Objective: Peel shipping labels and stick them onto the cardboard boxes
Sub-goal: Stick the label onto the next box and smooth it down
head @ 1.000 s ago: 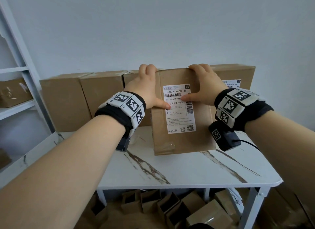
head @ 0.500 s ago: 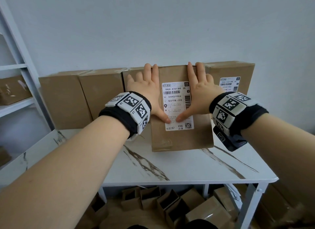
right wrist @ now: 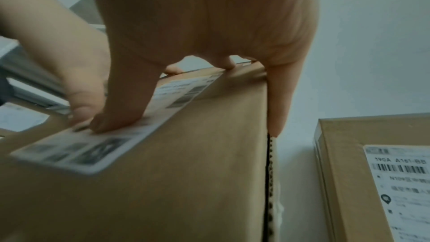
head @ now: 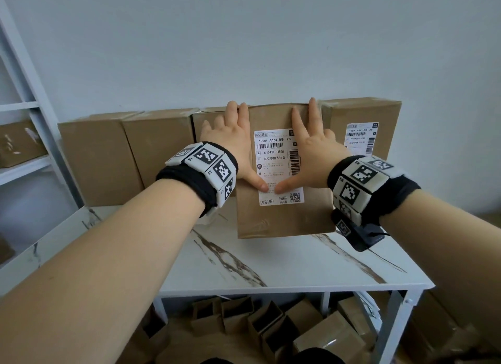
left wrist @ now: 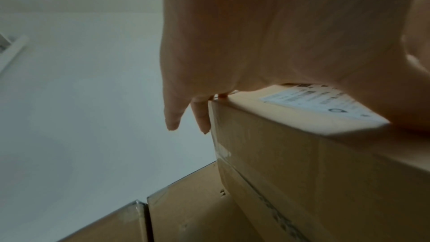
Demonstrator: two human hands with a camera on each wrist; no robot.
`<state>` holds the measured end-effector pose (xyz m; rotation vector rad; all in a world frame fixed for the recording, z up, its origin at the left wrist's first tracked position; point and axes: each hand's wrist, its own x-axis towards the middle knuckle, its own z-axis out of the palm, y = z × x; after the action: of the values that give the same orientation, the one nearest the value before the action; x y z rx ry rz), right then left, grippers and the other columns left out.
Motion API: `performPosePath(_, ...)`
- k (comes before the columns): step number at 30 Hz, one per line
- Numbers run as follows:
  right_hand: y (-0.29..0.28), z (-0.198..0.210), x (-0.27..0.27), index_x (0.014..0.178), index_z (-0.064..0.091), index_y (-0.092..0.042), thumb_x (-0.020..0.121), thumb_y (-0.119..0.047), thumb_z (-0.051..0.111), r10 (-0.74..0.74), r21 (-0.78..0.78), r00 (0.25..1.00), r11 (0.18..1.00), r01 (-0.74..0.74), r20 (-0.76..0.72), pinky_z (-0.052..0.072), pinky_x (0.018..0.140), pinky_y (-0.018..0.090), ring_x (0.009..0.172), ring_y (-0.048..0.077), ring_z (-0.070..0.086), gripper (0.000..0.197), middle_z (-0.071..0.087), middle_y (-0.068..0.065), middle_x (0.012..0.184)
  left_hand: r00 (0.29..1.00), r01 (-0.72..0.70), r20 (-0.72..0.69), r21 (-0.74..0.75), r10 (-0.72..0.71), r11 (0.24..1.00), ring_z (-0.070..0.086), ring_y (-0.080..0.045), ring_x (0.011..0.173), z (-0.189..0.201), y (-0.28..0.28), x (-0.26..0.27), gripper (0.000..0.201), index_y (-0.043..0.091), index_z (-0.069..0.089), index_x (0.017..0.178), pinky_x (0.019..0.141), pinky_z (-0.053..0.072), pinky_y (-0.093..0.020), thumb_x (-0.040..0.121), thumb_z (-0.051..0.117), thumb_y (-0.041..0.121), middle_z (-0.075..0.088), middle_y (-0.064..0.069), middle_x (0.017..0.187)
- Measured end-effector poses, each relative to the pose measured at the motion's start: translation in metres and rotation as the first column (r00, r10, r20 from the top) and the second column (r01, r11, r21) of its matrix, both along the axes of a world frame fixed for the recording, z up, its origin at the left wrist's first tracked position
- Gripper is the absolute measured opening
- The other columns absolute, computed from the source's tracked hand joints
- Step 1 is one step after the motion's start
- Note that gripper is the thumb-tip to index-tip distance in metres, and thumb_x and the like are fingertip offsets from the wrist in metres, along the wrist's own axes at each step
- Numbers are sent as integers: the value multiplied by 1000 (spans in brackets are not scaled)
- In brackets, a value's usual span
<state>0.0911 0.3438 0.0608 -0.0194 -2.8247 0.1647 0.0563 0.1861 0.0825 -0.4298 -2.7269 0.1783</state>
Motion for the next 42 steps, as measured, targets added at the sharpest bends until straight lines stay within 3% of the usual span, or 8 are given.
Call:
performPosePath(5,-5,-19,8,146,-23,-30,42,-69,79,-4,7,1000,1000,4,3,45,92,44,132,37,27,150,-37,-1,150,998,44,53,38,-46,998,26,-34,139,1,-2,-8,163,7,-14,147,113,27,-46,31,81,70,-10,-12,156)
performPosePath(13,15,-11,5,146,-19,-32,56,-37,88,118,-41,991,992,-116,69,38,107,42,134,38,32,140,-39,-1,149,995,50,84,50,-54,998,17,-33,143,3,-2,-12,165,8,-17,147,114,25,-47,30,83,67,-14,-11,156)
performPosePath(24,-20,-24,10,145,-23,-30,41,-79,71,-75,-92,997,993,76,19,43,90,42,124,40,33,149,-35,-1,151,996,55,68,72,-60,996,21,-34,141,1,-2,-9,161,8,-15,147,112,30,-44,34,86,61,-14,-11,156)
performPosePath(28,-25,-27,7,146,-21,-31,38,-82,68,-105,-127,994,987,103,-5,44,88,41,119,37,35,149,-32,-3,152,996,66,62,84,-71,994,22,-33,140,2,-4,-11,158,8,-12,148,110,33,-44,36,86,60,-10,-8,156)
performPosePath(34,-15,-21,1,148,-4,-33,62,-69,68,-75,-178,996,982,66,-44,42,96,47,124,44,38,118,-18,-3,156,990,127,44,148,-135,981,25,-30,139,5,-13,-18,130,8,5,147,109,35,-44,53,80,60,-1,-7,154)
performPosePath(37,-10,-14,2,146,0,-34,74,-56,67,-64,-173,995,984,49,-83,48,85,43,109,42,55,101,-10,5,156,987,156,14,209,-163,965,35,-30,133,7,-13,-21,112,8,14,144,104,40,-40,63,76,57,8,-8,152)
performPosePath(40,-4,-1,2,146,-16,-33,71,-55,71,-95,-156,992,984,81,-84,50,81,39,101,36,62,117,-9,18,154,982,190,-38,282,-187,940,51,-28,115,8,-12,-20,96,8,25,137,92,45,-37,68,74,54,23,-8,142)
performPosePath(42,1,10,0,144,-24,-34,61,-61,75,-104,-161,992,983,92,-71,50,82,40,103,34,61,132,8,22,152,978,210,-65,320,-200,924,55,-28,105,8,-12,-19,87,9,30,132,88,47,-38,70,74,52,29,-8,136)
